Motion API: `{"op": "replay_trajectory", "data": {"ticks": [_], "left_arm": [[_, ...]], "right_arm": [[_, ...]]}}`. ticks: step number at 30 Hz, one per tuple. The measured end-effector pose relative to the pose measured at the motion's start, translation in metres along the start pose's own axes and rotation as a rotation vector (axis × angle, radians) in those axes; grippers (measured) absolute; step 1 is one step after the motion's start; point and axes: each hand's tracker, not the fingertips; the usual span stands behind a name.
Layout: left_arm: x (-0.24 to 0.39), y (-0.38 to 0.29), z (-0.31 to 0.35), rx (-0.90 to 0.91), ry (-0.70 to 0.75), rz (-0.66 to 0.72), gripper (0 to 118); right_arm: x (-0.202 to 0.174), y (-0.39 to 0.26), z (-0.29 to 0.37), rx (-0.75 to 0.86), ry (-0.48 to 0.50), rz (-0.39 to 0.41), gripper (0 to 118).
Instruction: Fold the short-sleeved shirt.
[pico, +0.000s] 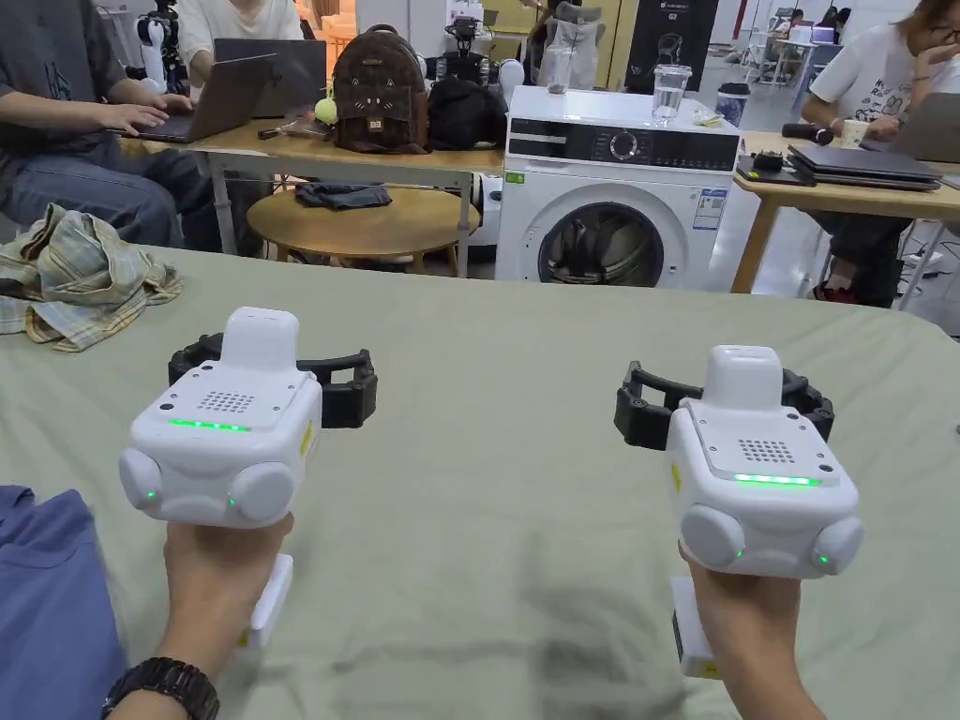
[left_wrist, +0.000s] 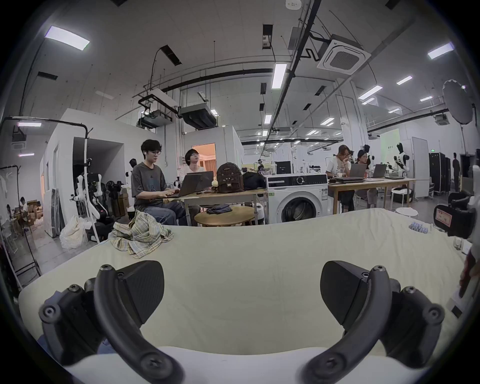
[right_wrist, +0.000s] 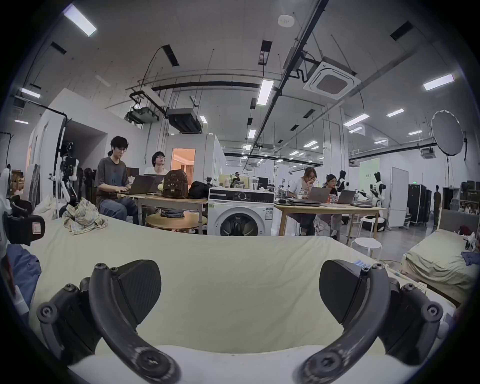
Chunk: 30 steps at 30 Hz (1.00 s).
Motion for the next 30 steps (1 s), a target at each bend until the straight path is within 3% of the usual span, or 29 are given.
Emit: {"op": "replay_trajectory", "data": {"ticks": [10, 30], "left_arm": [[-0.006, -0.003, 0.003, -0.020, -0.003, 0.063, 117], [-0.013, -0.005, -0.002, -0.042, 0.012, 0.054, 117]], "right_arm": [[-0.003, -0.002, 0.001, -0.018, -0.004, -0.008, 118], [0.000, -0.012, -0.001, -0.053, -0.015, -0.028, 118]]}}
